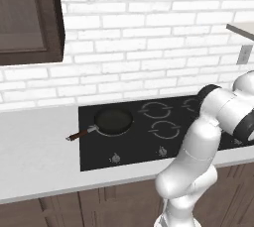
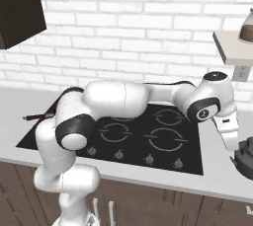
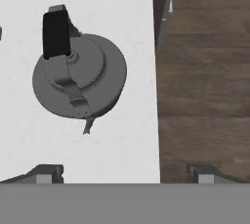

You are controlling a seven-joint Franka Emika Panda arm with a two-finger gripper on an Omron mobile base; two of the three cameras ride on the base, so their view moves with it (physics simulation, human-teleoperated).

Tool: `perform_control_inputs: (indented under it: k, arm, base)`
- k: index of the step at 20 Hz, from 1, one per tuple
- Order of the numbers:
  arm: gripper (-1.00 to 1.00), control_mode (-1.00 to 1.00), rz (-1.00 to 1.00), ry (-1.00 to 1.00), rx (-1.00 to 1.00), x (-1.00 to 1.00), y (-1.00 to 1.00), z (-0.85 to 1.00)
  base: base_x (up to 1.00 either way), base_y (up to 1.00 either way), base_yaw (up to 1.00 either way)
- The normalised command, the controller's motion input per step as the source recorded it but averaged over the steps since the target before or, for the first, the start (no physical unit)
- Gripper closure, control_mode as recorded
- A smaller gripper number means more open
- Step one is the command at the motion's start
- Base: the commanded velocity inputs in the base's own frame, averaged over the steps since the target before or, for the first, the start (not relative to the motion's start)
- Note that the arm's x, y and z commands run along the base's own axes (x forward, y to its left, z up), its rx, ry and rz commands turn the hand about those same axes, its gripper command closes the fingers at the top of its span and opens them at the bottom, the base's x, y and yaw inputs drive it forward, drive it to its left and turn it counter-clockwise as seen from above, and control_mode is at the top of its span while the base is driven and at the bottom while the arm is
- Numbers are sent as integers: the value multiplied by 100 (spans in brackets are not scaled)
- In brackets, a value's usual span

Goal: Pick the kettle from the counter and place it on a stove burner. Then turn the burner on.

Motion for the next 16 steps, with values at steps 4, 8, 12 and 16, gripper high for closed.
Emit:
perform_control_inputs:
  k: [4,8,12,16]
  arm:
    - [-100,-100,5,1,8,11,-58,0]
    - [-100,-100,0,0,0,10,-17,-6]
    - [-100,-100,0,0,2,21,-19,-6]
    - [-100,-100,0,0,5,25,-16,2]
  base:
    - [0,0,0]
    - [0,0,0]
    - [0,0,0]
    - [0,0,0]
